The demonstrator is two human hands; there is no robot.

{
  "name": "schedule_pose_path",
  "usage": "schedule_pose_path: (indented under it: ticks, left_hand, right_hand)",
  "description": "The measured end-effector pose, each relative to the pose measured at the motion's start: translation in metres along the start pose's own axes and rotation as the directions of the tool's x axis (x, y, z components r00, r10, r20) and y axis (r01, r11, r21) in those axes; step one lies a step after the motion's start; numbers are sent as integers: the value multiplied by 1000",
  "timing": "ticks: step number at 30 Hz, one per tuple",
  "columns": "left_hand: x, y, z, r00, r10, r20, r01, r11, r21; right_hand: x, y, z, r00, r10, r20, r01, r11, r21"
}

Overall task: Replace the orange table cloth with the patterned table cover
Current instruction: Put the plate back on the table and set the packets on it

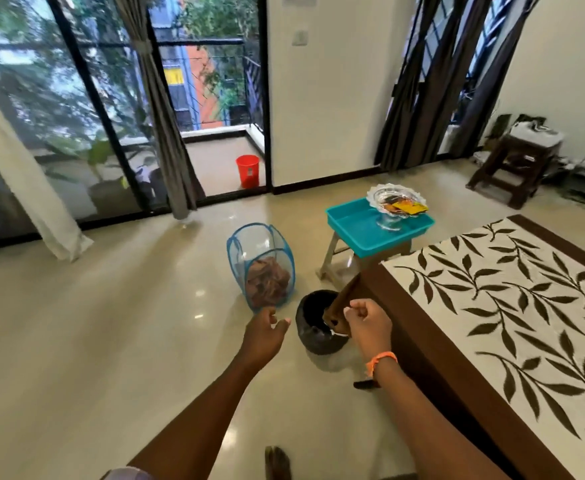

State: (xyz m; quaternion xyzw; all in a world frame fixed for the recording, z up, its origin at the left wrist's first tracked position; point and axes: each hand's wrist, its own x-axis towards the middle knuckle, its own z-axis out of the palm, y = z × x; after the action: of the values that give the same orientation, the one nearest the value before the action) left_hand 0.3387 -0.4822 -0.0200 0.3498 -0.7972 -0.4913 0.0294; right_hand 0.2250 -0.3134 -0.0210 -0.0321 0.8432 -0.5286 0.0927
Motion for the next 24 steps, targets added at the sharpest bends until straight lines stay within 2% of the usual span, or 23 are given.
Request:
schedule_pose_path:
  ticks: [6, 9, 12, 14, 19, 24]
  left_hand:
    - [150, 67, -10, 997, 30, 66, -31, 999, 10]
    - [228, 91, 1, 997, 37, 66, -40, 998, 51]
    - [297, 114, 16, 984, 71, 164, -80, 996, 48]
    - [352, 124, 31, 963, 49, 265, -53, 999, 9]
    - [467, 133, 81, 922, -48, 384, 78, 995, -63]
    - [553, 199, 117, 856, -95, 508, 178, 977, -117]
  right_hand:
    - [140, -48, 22, 993, 98, -68, -95, 995, 42]
    - [204, -55, 32, 974, 171, -147, -155, 982, 111]
    - [265, -54, 37, 946, 288, -150, -254, 944, 209]
    - [308, -53, 41, 915, 377, -146, -316, 891, 326]
    - [383, -51, 54, 830, 542, -130, -409, 751, 519]
    - [468, -56, 59, 705, 701, -111, -472, 579, 665]
